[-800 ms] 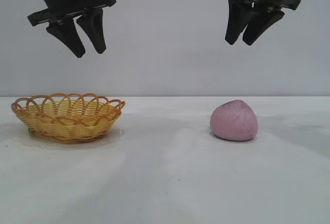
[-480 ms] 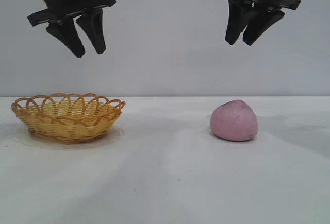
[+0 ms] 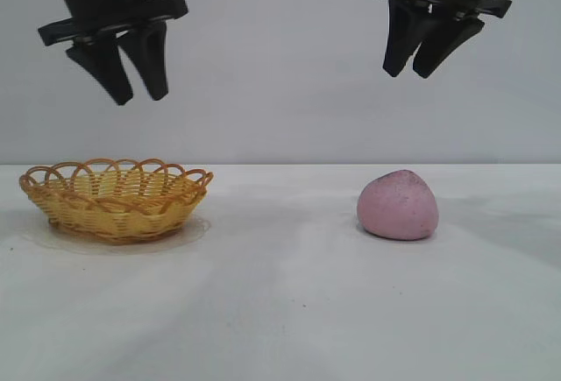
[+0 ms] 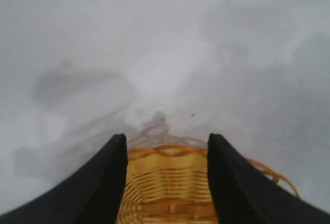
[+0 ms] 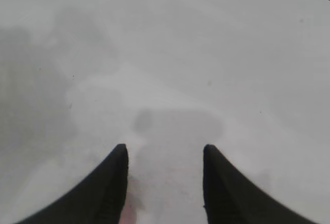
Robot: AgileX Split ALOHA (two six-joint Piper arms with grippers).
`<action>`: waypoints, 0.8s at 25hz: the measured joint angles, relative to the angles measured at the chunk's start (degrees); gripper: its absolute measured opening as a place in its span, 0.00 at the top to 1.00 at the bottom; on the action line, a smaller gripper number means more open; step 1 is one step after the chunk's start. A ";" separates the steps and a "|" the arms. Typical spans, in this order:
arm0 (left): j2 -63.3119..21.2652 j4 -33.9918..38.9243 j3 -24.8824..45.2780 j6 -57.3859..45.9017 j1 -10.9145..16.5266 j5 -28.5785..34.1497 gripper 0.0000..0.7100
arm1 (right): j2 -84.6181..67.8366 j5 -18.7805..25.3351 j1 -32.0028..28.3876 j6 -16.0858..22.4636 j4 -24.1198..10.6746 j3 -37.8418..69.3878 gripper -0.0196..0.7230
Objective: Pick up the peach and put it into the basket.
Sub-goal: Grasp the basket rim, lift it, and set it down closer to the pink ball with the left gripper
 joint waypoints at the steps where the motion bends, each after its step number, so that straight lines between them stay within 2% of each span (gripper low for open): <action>1: 0.38 0.06 0.00 0.51 0.65 0.67 0.51 | 0.00 0.00 0.00 0.00 0.11 0.00 0.52; 9: 6.39 -0.14 -0.10 1.29 1.00 3.06 0.51 | 0.00 0.21 0.00 0.00 0.34 0.00 0.52; 13: 8.83 -4.06 -0.10 2.92 1.00 3.06 0.51 | 0.00 0.21 0.00 0.00 0.36 0.00 0.52; 16: 10.58 -6.14 -0.10 3.87 1.00 4.02 0.81 | 0.00 0.32 0.00 0.00 0.36 0.00 0.52; 17: 11.02 -6.75 -0.10 4.09 1.00 4.44 0.88 | 0.00 0.32 0.00 0.00 0.36 0.00 0.52; 18: 11.03 -7.42 -0.10 4.30 1.00 4.54 0.92 | 0.00 0.32 0.00 0.00 0.36 0.00 0.52; 20: 11.03 -9.50 0.46 4.33 1.00 4.69 0.91 | 0.00 0.32 0.00 0.00 0.36 0.00 0.52</action>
